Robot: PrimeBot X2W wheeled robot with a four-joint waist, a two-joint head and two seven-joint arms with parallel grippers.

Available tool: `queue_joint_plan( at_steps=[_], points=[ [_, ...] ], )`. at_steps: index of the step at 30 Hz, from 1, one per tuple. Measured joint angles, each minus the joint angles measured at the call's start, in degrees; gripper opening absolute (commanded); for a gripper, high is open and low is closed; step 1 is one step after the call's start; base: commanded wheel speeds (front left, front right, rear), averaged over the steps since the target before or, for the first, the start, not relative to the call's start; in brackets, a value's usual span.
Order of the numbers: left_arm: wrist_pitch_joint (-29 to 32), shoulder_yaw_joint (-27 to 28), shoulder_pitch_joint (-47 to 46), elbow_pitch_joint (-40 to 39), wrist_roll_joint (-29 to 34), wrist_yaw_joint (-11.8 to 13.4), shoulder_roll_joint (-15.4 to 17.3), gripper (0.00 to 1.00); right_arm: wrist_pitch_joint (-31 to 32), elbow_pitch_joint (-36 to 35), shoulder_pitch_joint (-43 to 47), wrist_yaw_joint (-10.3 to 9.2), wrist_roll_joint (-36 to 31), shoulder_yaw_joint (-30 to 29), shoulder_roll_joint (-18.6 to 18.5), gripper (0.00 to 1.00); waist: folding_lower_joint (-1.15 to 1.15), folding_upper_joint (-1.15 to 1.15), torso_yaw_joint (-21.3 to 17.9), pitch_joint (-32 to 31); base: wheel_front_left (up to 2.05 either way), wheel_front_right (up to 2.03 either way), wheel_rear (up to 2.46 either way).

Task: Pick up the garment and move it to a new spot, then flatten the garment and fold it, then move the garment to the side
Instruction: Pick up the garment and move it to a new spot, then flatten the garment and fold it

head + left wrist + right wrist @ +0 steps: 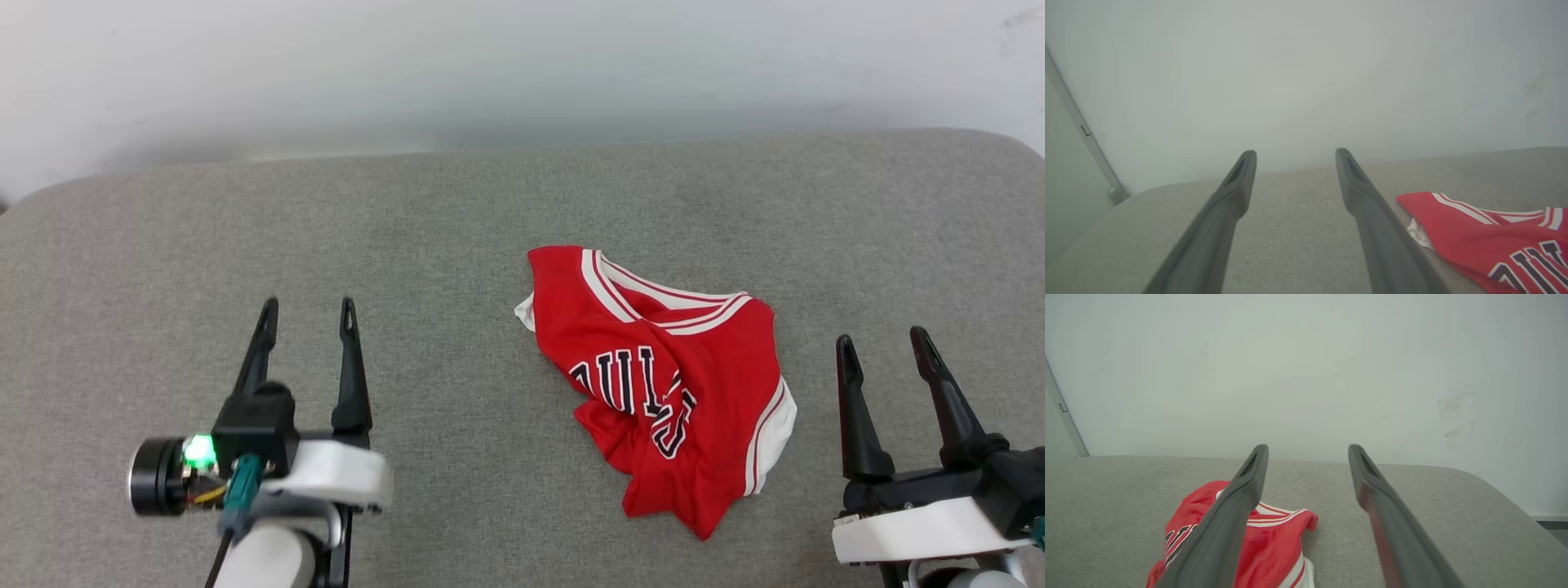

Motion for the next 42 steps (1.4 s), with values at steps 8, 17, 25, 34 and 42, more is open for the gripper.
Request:
queue_joint_plan(
  at_steps=[8,17,25,34,42],
  points=[
    [0.00,9.59,11.99,-3.61,6.45,-4.57,-5.30,1.00,0.00,1.26,1.59,0.00,3.25,0.07,0.00,1.00,0.00,0.00,-0.07,-1.95,0.00,0.00,0.00],
    [0.00,16.85,20.00,-5.41,11.90,-9.28,-11.77,1.00,0.00,2.23,4.85,0.00,4.45,0.24,0.01,1.00,0.00,0.00,-0.07,-4.17,0.00,0.00,0.00],
    [0.00,20.63,23.90,-5.23,15.61,-12.93,-15.44,1.00,0.00,2.64,7.27,0.00,5.00,0.23,0.01,1.00,0.00,0.00,0.00,-5.84,0.00,0.00,0.00],
    [0.00,22.90,24.96,-4.68,17.77,-16.22,-17.85,1.00,0.00,2.70,8.17,0.00,4.99,0.24,0.01,1.00,0.00,0.00,0.62,-6.46,0.00,0.00,0.00],
    [0.00,24.27,24.94,-3.53,18.53,-18.06,-18.80,1.00,0.00,2.63,8.16,0.00,4.85,0.66,0.01,1.00,0.00,0.00,0.36,-6.31,0.00,0.00,0.00]
  ],
)
